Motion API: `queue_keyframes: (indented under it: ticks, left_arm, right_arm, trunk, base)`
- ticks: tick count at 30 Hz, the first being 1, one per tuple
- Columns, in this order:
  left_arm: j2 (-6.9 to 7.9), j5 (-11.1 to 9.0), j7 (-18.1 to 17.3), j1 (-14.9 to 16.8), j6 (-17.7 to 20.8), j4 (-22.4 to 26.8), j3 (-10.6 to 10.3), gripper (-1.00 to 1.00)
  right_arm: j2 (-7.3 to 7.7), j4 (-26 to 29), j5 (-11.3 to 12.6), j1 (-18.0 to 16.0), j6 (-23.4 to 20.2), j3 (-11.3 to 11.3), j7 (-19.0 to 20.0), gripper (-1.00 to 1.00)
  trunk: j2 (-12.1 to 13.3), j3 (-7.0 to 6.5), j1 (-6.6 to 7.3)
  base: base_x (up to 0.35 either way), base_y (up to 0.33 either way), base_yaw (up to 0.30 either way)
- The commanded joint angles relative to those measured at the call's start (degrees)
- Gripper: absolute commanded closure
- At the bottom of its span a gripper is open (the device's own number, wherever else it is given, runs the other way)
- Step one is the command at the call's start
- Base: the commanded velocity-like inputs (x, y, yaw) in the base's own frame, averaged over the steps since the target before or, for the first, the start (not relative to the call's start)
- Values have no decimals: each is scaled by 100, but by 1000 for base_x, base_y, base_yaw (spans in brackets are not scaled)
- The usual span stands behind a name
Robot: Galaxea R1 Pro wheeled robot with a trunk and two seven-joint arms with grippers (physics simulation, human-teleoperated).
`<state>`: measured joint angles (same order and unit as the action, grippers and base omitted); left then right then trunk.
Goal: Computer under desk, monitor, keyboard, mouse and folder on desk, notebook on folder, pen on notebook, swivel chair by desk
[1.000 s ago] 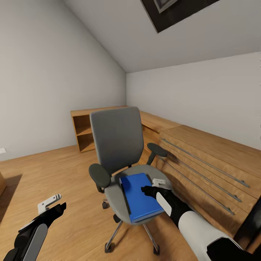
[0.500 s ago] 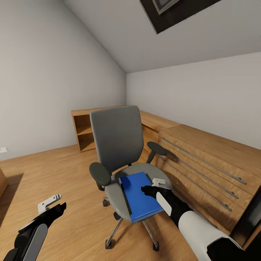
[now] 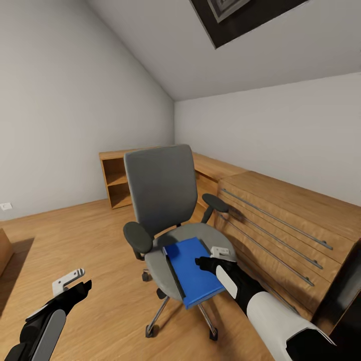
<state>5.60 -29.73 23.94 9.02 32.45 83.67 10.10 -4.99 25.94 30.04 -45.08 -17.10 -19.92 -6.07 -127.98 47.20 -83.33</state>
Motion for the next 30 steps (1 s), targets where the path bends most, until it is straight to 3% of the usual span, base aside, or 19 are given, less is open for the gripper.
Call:
queue_keyframes:
  ticks: [1, 18, 30]
  left_arm:
    - [2, -60, 49, 3, 16, 9, -3, -100]
    - [2, -60, 49, 3, 16, 15, -4, -100]
    - [-6, -58, 49, 3, 16, 17, -8, -100]
  right_arm:
    - [5, -81, 63, -1, -22, -56, -60, -100]
    - [7, -81, 63, -1, -22, -56, -61, -100]
    - [7, -81, 61, -1, -19, -56, -61, -100]
  trunk:
    - [-2, 7, 0]
    - [-2, 7, 0]
    - [479, -208, 264]
  base:
    - [-3, -1, 0]
    - [-82, 0, 0]
    - [-1, 0, 0]
